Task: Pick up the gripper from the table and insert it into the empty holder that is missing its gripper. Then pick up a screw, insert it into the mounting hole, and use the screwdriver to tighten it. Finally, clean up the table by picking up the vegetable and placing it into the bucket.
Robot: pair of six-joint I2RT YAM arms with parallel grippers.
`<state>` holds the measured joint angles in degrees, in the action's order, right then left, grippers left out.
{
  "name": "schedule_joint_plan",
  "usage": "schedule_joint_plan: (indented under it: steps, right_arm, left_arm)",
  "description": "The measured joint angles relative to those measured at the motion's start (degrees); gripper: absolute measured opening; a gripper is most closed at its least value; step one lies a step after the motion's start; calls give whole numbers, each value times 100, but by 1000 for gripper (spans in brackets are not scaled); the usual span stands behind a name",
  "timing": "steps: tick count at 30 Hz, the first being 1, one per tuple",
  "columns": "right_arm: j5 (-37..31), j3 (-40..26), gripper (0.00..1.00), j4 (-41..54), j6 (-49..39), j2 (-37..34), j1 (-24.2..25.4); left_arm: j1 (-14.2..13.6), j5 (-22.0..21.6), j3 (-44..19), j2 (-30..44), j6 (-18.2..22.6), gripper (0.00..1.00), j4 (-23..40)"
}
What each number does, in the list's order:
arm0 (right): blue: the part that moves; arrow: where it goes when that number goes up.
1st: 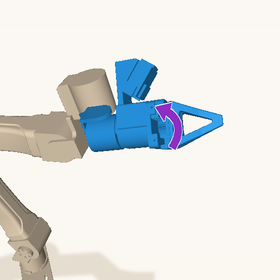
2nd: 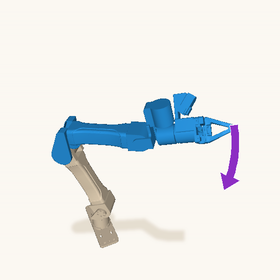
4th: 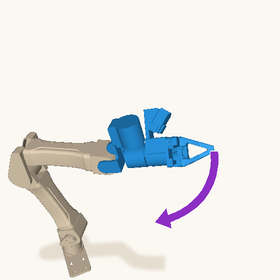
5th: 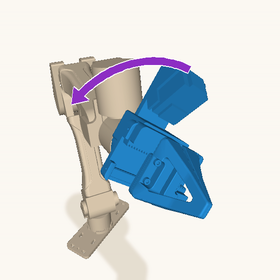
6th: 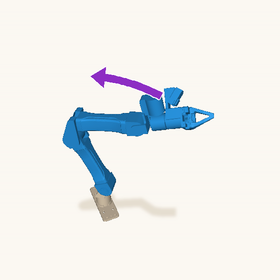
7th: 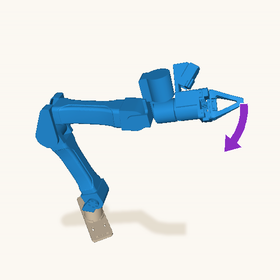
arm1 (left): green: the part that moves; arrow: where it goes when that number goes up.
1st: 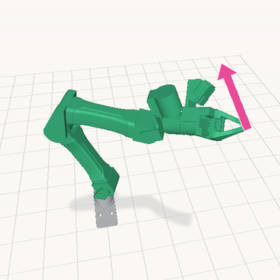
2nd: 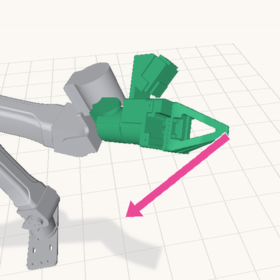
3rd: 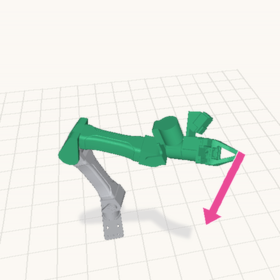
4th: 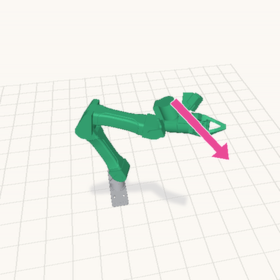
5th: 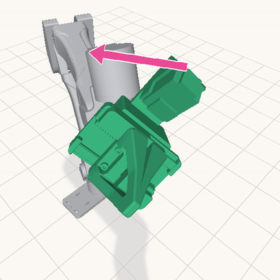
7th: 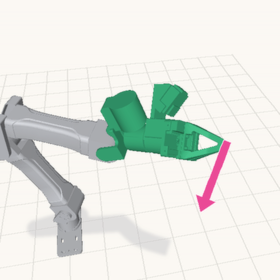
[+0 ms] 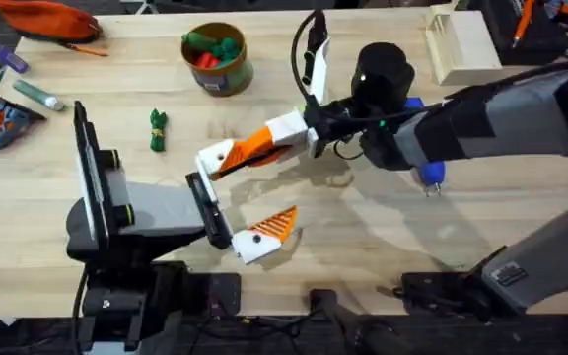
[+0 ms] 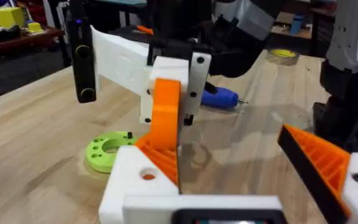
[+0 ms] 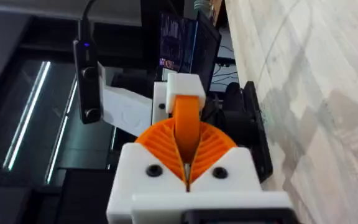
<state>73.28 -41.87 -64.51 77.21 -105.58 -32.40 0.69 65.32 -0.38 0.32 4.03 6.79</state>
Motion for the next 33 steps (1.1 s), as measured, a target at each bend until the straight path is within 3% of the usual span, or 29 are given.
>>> schedule_joint_plan:
  steps: [13,14,15,20,22,33]
  right_arm:
    - [-2,0,8,0,-2,-2,0]
    - [-6,1,34,4,13,-2,0]
    - [-40,4,146,18,32,-2,0]
    - [-345,9,825,44,27,-2,-2]
    - [-398,9,865,42,24,-2,-2]
    - [-518,11,871,48,4,-2,7]
  left_arm:
    - [0,0,0,0,0,988,0]
    - [0,-3,0,0,2,987,-2]
    - [0,-2,0,0,5,988,-4]
    - [-28,150,-7,-2,28,987,26]
    - [-28,170,-9,-2,28,987,28]
    - [-28,223,-9,-2,46,985,35]
